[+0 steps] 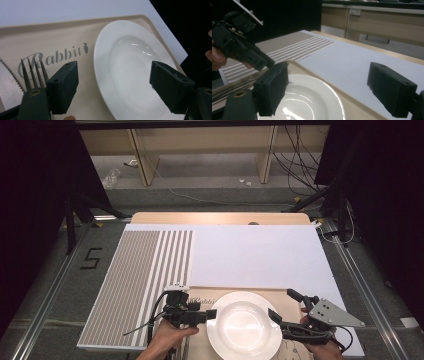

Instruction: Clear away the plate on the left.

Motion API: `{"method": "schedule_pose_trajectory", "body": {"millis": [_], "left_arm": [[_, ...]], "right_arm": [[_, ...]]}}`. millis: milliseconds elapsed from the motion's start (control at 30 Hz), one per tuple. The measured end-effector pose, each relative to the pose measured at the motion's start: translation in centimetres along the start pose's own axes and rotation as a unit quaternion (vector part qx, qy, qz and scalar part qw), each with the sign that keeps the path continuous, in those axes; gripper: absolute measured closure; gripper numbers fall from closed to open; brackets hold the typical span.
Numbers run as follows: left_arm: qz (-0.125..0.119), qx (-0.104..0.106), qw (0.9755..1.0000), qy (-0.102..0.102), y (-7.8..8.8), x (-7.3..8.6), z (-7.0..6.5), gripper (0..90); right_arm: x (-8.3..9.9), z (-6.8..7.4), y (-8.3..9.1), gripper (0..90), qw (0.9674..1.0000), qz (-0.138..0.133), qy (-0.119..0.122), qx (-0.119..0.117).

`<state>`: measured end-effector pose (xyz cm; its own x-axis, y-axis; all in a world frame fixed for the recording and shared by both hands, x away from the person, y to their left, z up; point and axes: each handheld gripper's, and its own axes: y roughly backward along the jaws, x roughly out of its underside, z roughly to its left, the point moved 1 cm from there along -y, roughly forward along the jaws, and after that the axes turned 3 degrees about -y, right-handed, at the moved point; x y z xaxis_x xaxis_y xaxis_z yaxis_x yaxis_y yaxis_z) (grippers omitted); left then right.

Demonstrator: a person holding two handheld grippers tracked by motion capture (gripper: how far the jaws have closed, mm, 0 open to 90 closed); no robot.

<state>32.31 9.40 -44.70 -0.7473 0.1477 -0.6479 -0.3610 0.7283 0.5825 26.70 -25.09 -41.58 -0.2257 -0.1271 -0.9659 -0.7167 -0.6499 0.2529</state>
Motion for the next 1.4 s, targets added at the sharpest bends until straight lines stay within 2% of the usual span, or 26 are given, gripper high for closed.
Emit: {"method": "schedule_pose_trajectory", "body": {"millis": [233,467,567,633,800,1000,1133,1400], "left_arm": [[-0.038,0.007,0.999,-0.022,1.1,-0.3,0.0,22.9],[-0.072,0.005,0.9958,-0.057,2.2,-0.5,-0.4,22.8],[-0.082,-0.004,0.9937,-0.075,2.5,-0.6,-0.6,22.7],[-0.091,-0.02,0.9916,-0.09,2.7,-0.5,-0.6,22.4],[-0.116,-0.035,0.9871,-0.105,3.3,-0.6,-0.4,22.5],[-0.138,-0.034,0.9822,-0.122,3.8,-0.4,0.0,22.3],[-0.154,-0.037,0.9778,-0.138,4.2,-0.3,0.1,22.3],[-0.167,-0.031,0.974,-0.15,4.3,0.0,0.4,21.6]], "right_arm": [[0.0,0.0,0.0,17.9,1.0,-0.001,0.0,0.0],[0.0,0.0,0.0,17.8,1.0,0.0,-0.001,0.0],[0.0,0.0,0.0,17.8,1.0,0.0,-0.001,0.0],[0.0,0.0,0.0,17.8,1.0,0.0,-0.002,0.0],[0.0,0.0,0.0,17.8,1.0,-0.001,-0.002,0.0],[0.0,0.0,0.0,17.7,1.0,0.001,-0.004,0.0],[0.0,0.0,0.0,17.7,1.0,-0.001,-0.003,-0.001],[0.0,-0.1,0.0,17.7,1.0,-0.003,-0.006,-0.002]]}}
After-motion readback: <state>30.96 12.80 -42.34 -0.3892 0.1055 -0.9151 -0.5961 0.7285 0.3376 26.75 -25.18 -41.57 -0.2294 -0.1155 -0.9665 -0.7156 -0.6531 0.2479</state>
